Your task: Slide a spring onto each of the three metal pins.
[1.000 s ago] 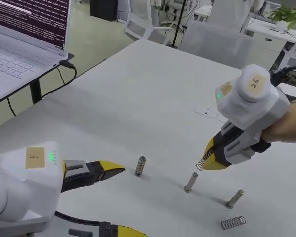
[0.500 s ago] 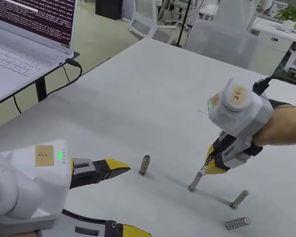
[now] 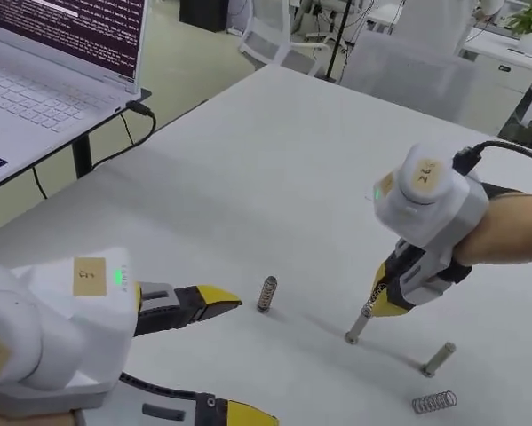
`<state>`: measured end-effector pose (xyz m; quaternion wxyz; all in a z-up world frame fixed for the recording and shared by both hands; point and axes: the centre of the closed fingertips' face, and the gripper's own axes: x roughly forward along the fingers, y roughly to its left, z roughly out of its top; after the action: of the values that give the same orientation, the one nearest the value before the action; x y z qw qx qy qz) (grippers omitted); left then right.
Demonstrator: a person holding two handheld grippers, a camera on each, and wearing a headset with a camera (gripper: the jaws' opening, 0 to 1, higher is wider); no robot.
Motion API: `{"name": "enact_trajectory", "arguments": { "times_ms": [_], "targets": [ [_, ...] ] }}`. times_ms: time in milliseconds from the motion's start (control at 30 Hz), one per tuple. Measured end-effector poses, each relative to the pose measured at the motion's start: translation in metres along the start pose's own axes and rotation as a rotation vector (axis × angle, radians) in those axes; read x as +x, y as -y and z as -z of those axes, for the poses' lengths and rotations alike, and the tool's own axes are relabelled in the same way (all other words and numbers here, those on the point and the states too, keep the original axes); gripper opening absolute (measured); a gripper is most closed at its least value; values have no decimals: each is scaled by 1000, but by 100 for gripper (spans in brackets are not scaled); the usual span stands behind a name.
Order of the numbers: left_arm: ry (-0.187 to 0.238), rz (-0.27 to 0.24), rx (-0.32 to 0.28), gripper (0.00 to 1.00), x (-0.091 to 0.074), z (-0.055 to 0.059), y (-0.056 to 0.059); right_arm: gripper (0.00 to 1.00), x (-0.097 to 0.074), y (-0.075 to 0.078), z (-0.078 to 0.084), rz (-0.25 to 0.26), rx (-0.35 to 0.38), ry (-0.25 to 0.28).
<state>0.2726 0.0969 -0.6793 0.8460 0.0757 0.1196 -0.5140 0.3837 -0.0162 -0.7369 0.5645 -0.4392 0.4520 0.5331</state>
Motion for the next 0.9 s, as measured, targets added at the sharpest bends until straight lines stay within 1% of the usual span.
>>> {"name": "enact_trajectory", "arguments": {
  "times_ms": [367, 500, 700, 900],
  "targets": [
    [-2, -1, 0, 59, 0, 0, 0, 9, 24, -6, 3, -23, 6, -27],
    [-3, -3, 2, 59, 0, 0, 0, 9, 31, -8, 4, -23, 4, -39],
    [6, -7, -7, 60, -1, -1, -1, 9, 41, -8, 6, -18, 13, -38],
    [4, -1, -7, 60, 0, -1, 0, 9, 46, -9, 8, -17, 36, -27]
  ]
}}
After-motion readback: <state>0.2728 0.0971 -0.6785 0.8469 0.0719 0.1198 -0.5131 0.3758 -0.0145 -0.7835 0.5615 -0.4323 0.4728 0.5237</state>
